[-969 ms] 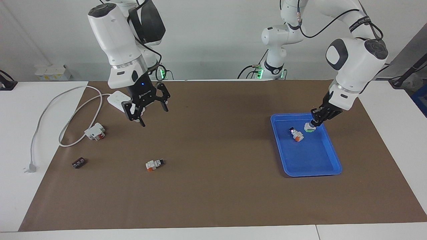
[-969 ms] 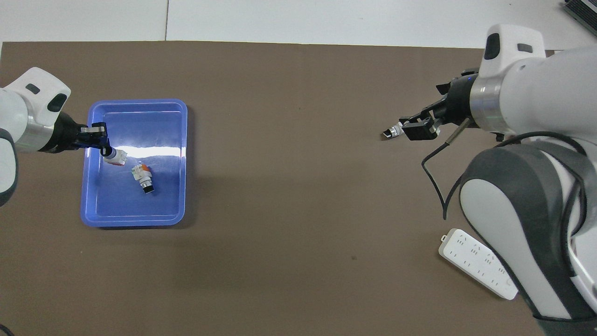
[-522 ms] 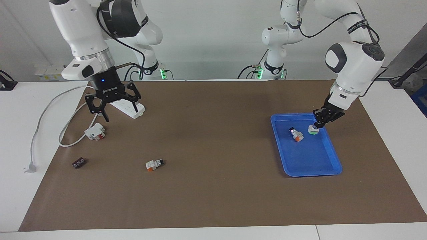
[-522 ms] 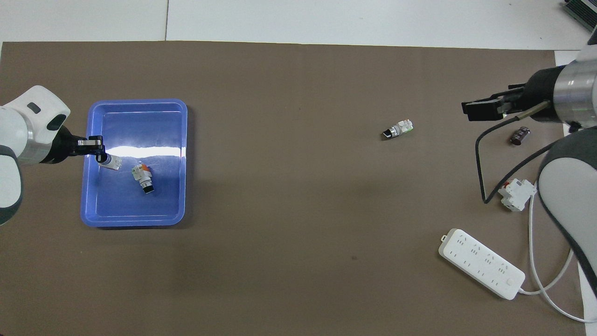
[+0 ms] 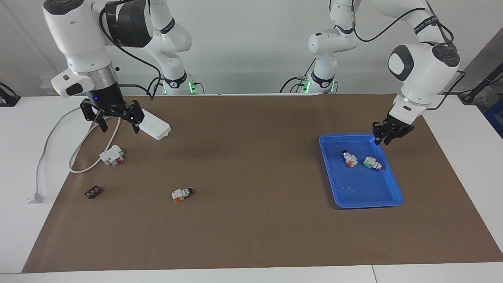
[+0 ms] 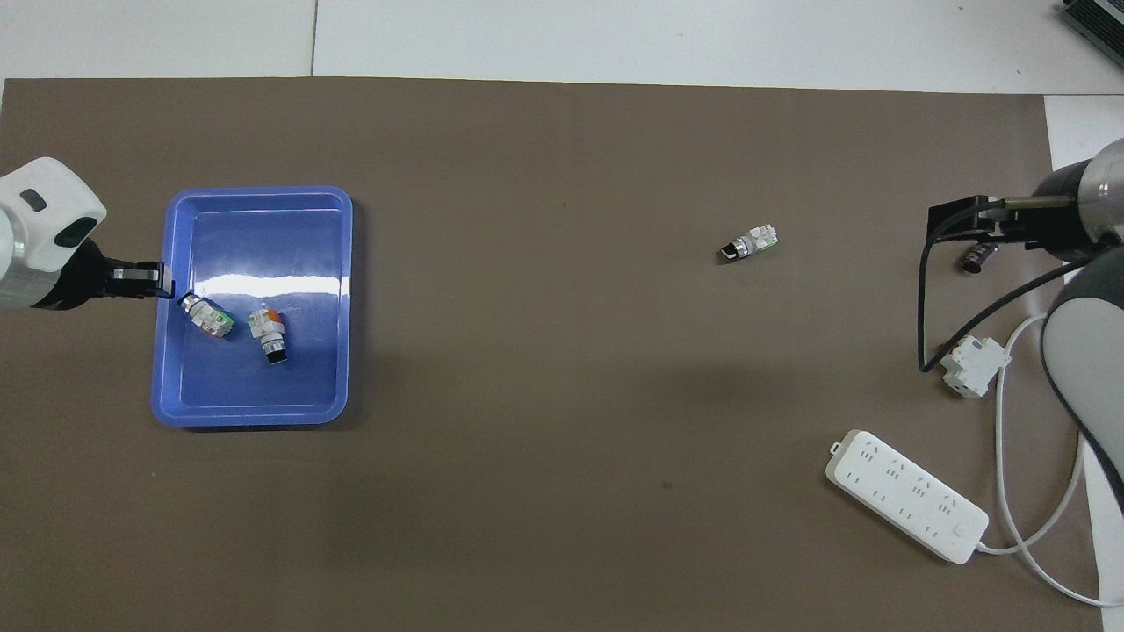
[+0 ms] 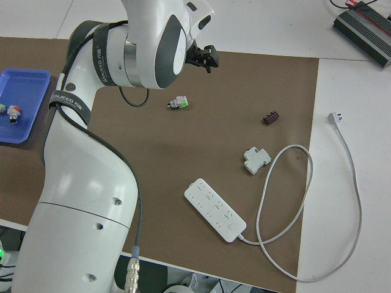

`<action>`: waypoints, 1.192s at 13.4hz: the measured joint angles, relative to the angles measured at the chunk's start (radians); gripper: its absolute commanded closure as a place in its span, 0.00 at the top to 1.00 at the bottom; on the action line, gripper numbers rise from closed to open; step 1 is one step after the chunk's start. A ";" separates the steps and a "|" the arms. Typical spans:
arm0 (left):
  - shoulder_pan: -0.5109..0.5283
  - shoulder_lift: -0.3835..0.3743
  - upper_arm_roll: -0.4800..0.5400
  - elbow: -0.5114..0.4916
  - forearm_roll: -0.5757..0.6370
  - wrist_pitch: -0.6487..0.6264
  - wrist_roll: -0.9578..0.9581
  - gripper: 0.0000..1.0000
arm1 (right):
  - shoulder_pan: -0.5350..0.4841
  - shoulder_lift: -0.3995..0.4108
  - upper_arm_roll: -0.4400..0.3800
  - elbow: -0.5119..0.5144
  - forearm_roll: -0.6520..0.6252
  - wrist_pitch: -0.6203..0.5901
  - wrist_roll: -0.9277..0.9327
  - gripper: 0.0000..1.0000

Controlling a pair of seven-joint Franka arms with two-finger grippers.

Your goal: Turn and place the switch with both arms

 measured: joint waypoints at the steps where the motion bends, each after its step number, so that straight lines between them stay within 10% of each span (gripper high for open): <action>1: -0.001 0.000 -0.002 0.042 0.010 -0.055 -0.006 0.34 | 0.004 -0.002 0.000 0.016 0.000 -0.036 0.018 1.00; 5: -0.052 -0.001 -0.011 0.183 0.036 -0.241 -0.084 0.34 | 0.003 -0.023 -0.020 0.032 0.012 -0.166 0.025 1.00; 6: -0.068 -0.001 -0.013 0.208 0.037 -0.271 -0.099 0.48 | 0.003 -0.030 -0.032 0.031 0.033 -0.182 0.025 1.00; 7: -0.078 -0.001 -0.017 0.235 0.038 -0.300 -0.110 0.91 | 0.003 -0.035 -0.044 0.027 0.051 -0.189 0.025 1.00; 8: -0.081 -0.002 -0.020 0.259 0.038 -0.325 -0.114 1.00 | 0.003 -0.038 -0.056 0.021 0.059 -0.190 0.025 1.00; 16: -0.081 -0.021 -0.021 0.293 0.030 -0.334 -0.119 1.00 | 0.019 -0.044 -0.055 0.005 0.065 -0.189 0.025 1.00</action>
